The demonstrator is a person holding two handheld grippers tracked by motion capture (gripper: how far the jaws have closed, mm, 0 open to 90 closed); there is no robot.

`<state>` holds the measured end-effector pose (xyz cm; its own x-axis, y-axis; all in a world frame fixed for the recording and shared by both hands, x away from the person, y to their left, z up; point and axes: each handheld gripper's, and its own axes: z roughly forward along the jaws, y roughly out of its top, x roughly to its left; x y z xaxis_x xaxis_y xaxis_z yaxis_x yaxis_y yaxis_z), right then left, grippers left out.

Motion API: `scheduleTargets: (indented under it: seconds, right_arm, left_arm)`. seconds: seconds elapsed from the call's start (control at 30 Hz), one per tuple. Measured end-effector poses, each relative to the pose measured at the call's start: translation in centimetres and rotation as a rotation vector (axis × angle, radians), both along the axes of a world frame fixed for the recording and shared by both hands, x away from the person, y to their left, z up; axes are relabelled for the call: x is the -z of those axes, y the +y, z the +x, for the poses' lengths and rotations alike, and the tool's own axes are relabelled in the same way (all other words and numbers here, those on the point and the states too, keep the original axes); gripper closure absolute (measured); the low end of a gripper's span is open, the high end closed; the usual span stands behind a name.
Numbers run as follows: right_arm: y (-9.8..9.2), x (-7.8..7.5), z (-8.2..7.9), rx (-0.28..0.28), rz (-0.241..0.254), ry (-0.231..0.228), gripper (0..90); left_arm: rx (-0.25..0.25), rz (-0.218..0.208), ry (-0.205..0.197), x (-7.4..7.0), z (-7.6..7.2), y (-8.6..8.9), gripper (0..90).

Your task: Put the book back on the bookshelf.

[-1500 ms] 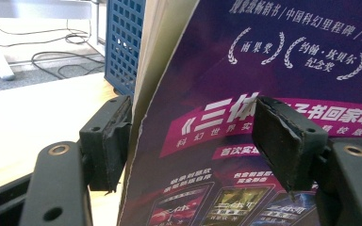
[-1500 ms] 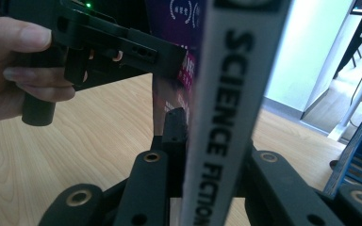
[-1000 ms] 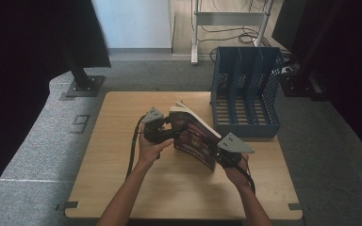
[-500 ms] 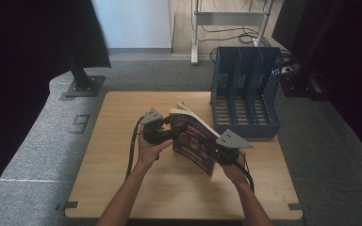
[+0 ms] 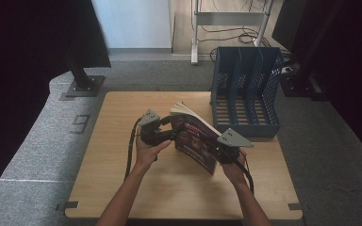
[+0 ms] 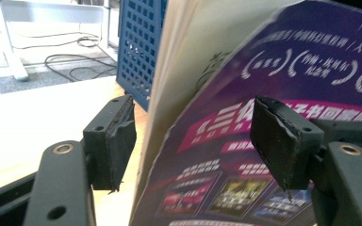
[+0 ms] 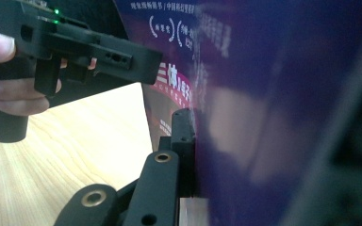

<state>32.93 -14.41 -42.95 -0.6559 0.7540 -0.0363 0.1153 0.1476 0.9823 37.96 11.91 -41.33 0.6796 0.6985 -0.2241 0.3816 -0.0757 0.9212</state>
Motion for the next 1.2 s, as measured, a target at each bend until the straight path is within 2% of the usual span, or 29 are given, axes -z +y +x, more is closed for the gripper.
scheduleTargets:
  seconds: [0.1,0.23,0.43,0.53,0.67,0.73,0.8,1.07,1.2]
  right_arm:
    - [-0.2,-0.4,-0.1,0.007,0.004,-0.004,81.4]
    - [-0.4,-0.8,-0.4,0.018,0.001,-0.018,81.4]
    - [-0.9,-1.2,-0.5,0.027,0.031,-0.025,81.5]
    - [-1.0,-1.3,-0.5,0.030,0.030,-0.027,81.4]
    - [-0.9,-1.4,-0.5,0.036,0.024,-0.024,81.4]
    - [-0.9,-1.5,-0.4,0.039,0.023,-0.024,81.4]
    - [-0.9,-1.5,-0.4,0.041,0.024,-0.025,81.4]
    - [-1.1,-1.8,0.1,0.054,0.035,-0.017,81.5]
    - [-1.2,-1.9,0.2,0.063,0.037,-0.015,81.5]
  left_arm:
    - [-0.013,0.014,0.004,0.4,-0.2,0.4,32.1]
    - [-0.036,0.036,-0.013,1.1,-0.9,0.9,32.9]
    - [-0.037,0.064,0.000,2.5,-1.5,1.7,32.5]
    - [-0.047,0.076,0.006,3.2,-1.9,2.0,32.3]
    - [-0.057,0.070,0.022,4.4,-2.4,2.6,32.4]
    - [-0.058,0.089,0.027,5.0,-2.5,2.9,32.4]
    - [-0.059,0.088,0.035,5.5,-2.6,3.2,32.4]
    - [-0.052,0.077,0.067,6.9,-3.5,3.5,32.3]
    - [-0.055,0.084,0.070,7.4,-3.8,3.6,32.4]
